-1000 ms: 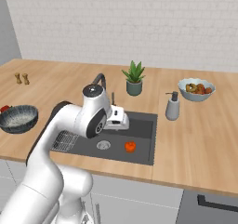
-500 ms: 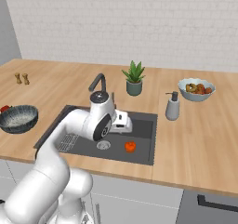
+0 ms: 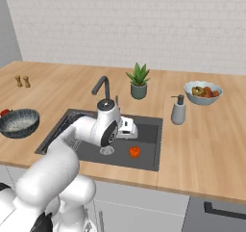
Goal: Pick the squash from the sink and place it in the bowl. Then pick the bowl and place it in the microwave. Then close the microwave door and press the start button.
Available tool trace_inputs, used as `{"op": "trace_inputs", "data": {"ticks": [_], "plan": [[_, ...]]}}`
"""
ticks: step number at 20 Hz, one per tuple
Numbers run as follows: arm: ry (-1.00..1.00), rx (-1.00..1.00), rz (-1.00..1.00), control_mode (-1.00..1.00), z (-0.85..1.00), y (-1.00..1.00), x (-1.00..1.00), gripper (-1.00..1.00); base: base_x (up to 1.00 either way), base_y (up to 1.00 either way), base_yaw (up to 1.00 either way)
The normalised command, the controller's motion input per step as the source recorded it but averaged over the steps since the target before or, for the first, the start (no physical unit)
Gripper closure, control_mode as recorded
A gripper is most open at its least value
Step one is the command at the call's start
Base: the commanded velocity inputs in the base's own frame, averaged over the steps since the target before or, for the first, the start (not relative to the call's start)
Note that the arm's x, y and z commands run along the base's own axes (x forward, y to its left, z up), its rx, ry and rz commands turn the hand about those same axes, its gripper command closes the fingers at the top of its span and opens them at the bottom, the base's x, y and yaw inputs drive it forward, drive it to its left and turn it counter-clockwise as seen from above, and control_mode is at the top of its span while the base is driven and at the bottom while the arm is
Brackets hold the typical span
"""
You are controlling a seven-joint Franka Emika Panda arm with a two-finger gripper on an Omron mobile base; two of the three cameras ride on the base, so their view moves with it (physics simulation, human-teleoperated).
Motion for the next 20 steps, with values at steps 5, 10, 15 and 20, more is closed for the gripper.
{"op": "trace_inputs", "data": {"ticks": [5, 10, 15, 20], "plan": [[0.02, 0.0, 0.0, -1.0, -0.26, -0.1, 0.24, -1.0, 0.0, 0.0, 0.0], [0.05, 0.0, -0.01, -1.0, -0.35, -0.19, 0.14, -1.0, 0.0, 0.0, 0.0], [0.09, 0.0, -0.03, -1.0, -0.34, -0.06, 0.21, -1.0, 0.0, 0.0, 0.0], [0.04, 0.03, -0.01, -1.0, -0.21, 0.0, 0.2, -1.0, 0.0, 0.0, 0.0]]}}
